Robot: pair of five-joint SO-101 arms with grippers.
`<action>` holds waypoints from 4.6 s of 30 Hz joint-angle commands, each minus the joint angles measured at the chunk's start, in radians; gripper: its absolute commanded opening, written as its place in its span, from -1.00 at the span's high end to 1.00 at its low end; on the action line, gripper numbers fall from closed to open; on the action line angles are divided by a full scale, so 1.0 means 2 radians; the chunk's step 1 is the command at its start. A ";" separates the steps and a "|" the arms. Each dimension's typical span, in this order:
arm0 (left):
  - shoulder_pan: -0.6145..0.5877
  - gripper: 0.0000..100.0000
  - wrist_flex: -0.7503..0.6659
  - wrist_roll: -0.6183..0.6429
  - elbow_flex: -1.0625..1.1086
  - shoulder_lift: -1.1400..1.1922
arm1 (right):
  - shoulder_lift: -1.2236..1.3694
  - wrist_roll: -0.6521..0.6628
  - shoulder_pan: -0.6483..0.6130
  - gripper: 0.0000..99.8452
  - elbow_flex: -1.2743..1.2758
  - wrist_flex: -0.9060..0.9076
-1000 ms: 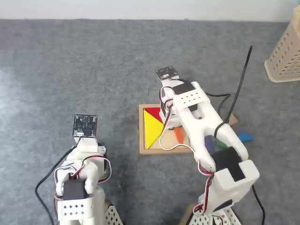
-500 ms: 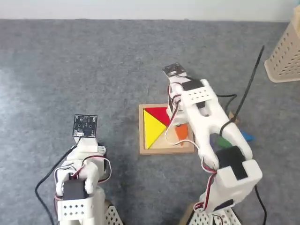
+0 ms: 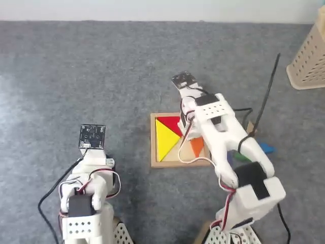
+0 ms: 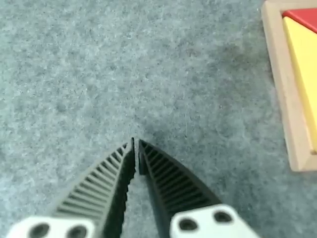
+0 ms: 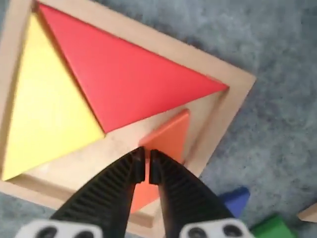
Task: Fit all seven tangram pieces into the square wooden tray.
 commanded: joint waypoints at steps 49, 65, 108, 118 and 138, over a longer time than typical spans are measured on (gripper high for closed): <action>0.002 0.98 0.002 0.004 -0.006 -0.008 | 0.033 0.031 -0.092 0.95 -0.042 -0.005; 0.002 0.98 0.002 0.004 -0.006 -0.008 | -0.005 0.031 -0.080 0.95 -0.078 0.050; 0.002 0.98 0.002 0.004 -0.006 -0.008 | 0.130 0.090 0.259 0.55 -0.233 0.100; 0.002 0.98 0.002 0.004 -0.006 -0.008 | 0.155 0.042 0.300 0.55 -0.243 0.100; 0.002 0.98 0.002 0.004 -0.006 -0.008 | 0.037 0.045 0.303 0.55 -0.165 0.053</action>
